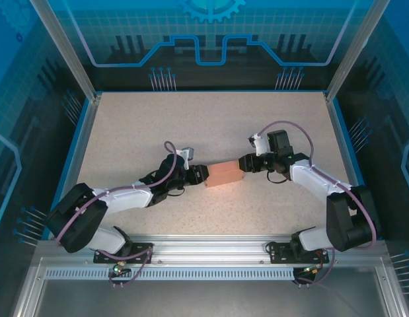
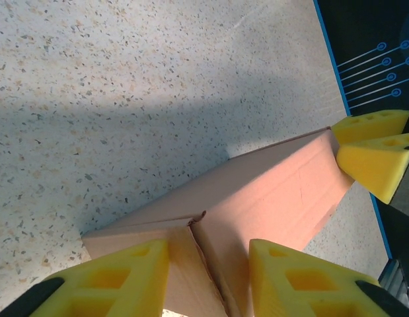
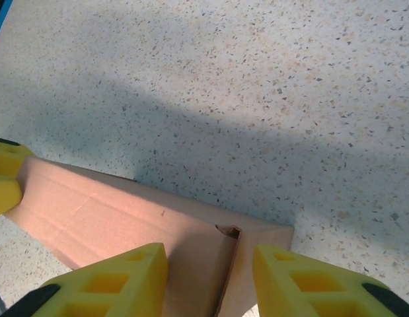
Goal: Fold the paper box
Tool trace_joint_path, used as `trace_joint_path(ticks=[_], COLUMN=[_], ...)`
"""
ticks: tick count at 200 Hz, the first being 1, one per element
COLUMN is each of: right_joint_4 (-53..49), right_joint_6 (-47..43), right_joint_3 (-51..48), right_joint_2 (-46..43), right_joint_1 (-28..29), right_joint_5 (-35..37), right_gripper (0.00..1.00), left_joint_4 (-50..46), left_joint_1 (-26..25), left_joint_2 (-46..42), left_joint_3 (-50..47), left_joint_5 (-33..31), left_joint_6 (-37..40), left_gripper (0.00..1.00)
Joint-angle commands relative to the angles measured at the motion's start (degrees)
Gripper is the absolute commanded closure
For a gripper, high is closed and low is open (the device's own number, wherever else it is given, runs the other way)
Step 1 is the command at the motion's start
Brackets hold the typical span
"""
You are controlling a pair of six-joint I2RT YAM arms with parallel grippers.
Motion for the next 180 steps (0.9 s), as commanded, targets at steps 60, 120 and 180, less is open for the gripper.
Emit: trace_joint_path(ticks=[60, 120, 180], right_joint_4=[-5.25, -4.92, -3.13], right_joint_6=[1.13, 1.29, 0.63], right_joint_3=[0.93, 0.52, -0.74], right_joint_2=[-1.54, -1.71, 1.72], right_joint_1=[-3.48, -4.90, -5.28], right_joint_5=[-7.21, -12.12, -11.07], right_gripper=[0.54, 0.50, 0.55], left_joint_4=[-8.14, -8.51, -9.05], left_joint_1=[0.27, 0.30, 0.29], left_joint_2=[0.94, 1.56, 1.12], left_joint_3=[1.22, 2.02, 2.12], left_joint_5=[-2.62, -2.85, -3.14], left_joint_6=[3.58, 4.60, 5.23], left_gripper=[0.63, 0.62, 0.63])
